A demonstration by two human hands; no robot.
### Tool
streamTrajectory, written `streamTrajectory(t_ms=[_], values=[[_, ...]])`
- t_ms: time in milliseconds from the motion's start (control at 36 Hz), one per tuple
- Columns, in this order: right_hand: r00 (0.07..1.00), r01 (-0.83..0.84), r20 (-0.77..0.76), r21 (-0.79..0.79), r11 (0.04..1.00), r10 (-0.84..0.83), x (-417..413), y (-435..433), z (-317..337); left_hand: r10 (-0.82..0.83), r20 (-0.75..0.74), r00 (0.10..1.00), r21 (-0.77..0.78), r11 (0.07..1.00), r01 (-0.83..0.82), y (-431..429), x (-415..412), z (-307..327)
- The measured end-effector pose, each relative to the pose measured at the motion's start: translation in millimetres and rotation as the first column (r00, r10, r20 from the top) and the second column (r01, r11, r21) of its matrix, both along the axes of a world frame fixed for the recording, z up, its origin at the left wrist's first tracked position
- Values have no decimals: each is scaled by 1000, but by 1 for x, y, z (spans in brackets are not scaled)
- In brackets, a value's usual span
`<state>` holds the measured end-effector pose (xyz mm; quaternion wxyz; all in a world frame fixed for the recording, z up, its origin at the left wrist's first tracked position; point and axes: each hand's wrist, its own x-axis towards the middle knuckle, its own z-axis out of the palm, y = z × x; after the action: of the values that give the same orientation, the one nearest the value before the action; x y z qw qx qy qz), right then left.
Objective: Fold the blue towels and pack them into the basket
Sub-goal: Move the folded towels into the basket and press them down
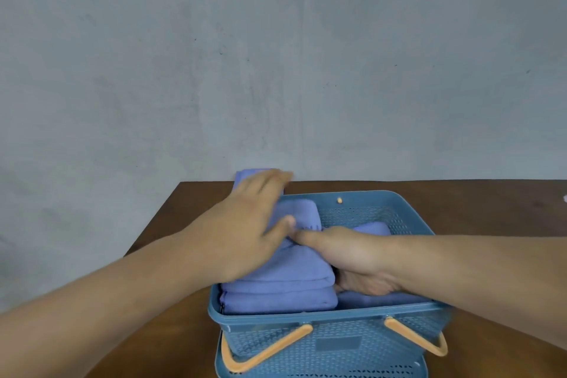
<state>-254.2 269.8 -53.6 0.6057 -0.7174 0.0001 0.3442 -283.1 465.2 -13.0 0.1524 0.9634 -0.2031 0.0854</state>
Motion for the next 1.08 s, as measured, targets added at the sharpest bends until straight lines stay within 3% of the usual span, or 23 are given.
streamTrajectory(t_ms=[83,139,278,361,500,639,806,917,1083], values=[[999,-51,16,-22,998,52,2,0,-1,-134,-194,972,68,986,150,-9,1,-11],[991,-132,17,-64,989,133,6,-5,3,-106,-329,938,144,976,161,-10,3,-20],[930,-341,17,-334,879,368,24,-36,43,-20,-458,889,256,955,154,-11,9,-25],[919,-299,107,-434,850,379,36,-48,72,42,-509,860,362,916,170,-19,11,-25],[920,-181,251,-410,894,301,63,-50,100,114,-553,825,497,840,217,-36,11,-50],[910,-163,281,-430,888,303,89,-49,109,112,-601,792,494,831,258,-33,14,-52],[889,-147,317,-488,860,332,119,-41,111,64,-617,784,376,899,223,-27,10,-32],[859,-118,354,-568,815,371,146,-25,109,-18,-520,854,249,953,172,-15,7,-11],[857,-86,318,-687,721,405,194,8,83,-61,-317,946,-189,982,0,19,48,9]])
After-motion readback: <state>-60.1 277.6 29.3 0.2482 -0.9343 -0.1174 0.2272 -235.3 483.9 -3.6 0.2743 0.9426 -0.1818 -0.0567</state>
